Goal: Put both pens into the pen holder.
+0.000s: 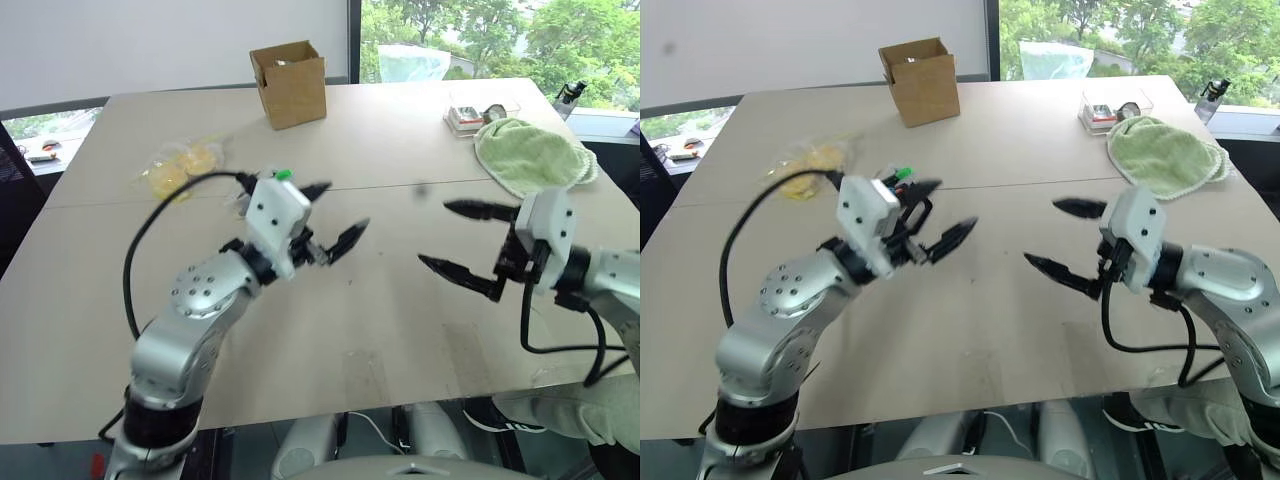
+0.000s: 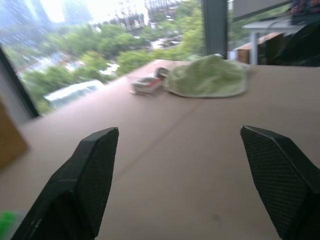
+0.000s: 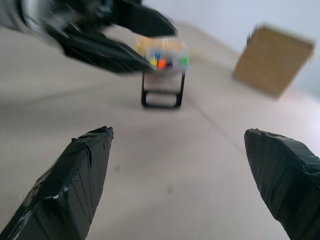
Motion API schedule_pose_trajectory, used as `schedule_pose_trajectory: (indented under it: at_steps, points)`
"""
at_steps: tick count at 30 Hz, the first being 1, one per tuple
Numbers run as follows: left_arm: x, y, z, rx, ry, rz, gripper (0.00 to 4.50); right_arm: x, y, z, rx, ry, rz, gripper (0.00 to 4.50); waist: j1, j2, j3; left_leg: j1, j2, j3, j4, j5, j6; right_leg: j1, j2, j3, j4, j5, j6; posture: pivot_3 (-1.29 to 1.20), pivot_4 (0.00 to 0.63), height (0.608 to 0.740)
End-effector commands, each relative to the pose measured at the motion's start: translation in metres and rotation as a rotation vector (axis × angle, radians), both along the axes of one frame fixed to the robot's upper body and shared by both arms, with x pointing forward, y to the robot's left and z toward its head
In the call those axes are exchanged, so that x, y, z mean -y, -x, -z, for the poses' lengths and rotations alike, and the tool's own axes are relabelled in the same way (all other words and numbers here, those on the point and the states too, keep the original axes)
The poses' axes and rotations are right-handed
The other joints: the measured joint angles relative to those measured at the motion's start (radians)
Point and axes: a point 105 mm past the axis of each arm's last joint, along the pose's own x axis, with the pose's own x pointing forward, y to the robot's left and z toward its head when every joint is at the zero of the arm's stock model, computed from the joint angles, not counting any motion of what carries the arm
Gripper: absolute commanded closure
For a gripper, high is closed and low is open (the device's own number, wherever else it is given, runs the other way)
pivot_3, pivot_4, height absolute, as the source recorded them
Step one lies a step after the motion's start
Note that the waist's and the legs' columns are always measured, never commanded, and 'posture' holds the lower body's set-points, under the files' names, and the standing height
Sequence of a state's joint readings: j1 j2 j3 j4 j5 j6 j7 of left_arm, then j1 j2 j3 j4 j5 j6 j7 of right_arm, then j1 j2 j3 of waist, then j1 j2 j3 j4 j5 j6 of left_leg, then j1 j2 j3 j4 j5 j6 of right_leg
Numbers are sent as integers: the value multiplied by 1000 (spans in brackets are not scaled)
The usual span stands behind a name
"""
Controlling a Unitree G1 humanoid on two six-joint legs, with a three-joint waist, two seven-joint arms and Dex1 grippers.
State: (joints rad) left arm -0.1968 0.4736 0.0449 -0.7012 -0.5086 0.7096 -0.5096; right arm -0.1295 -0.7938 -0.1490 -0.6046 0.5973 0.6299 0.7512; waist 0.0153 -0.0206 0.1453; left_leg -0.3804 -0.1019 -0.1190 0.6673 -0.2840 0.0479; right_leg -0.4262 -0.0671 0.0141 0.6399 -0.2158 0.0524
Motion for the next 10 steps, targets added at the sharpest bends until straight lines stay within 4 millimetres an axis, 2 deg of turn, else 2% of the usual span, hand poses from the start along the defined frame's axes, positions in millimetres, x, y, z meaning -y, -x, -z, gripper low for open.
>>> schedule_pose_trajectory:
  at_steps: [1, 7, 10]
  points:
    - [-16, 18, 3, -88, 43, 49, 210, 40, -4, 19, -38, 80, 205, 0, 1, 0, 0, 0, 0, 0, 1, 0, 0, 0, 0, 0, 1, 0, 0, 0, 150, 740]
    - [-48, 23, 30, -176, -33, -71, 210, 64, 4, 29, -44, 113, 335, 0, -1, 1, 0, 5, 0, 1, 1, 0, 0, 5, 0, 2, 0, 0, 0, 0, 150, 740]
    - [-53, 26, 37, -188, -53, -90, 210, 65, 4, 29, -27, 119, 355, 0, 1, 1, 0, 5, 0, 1, 1, 0, 0, 6, 0, 1, -1, 0, 0, 0, 150, 740]
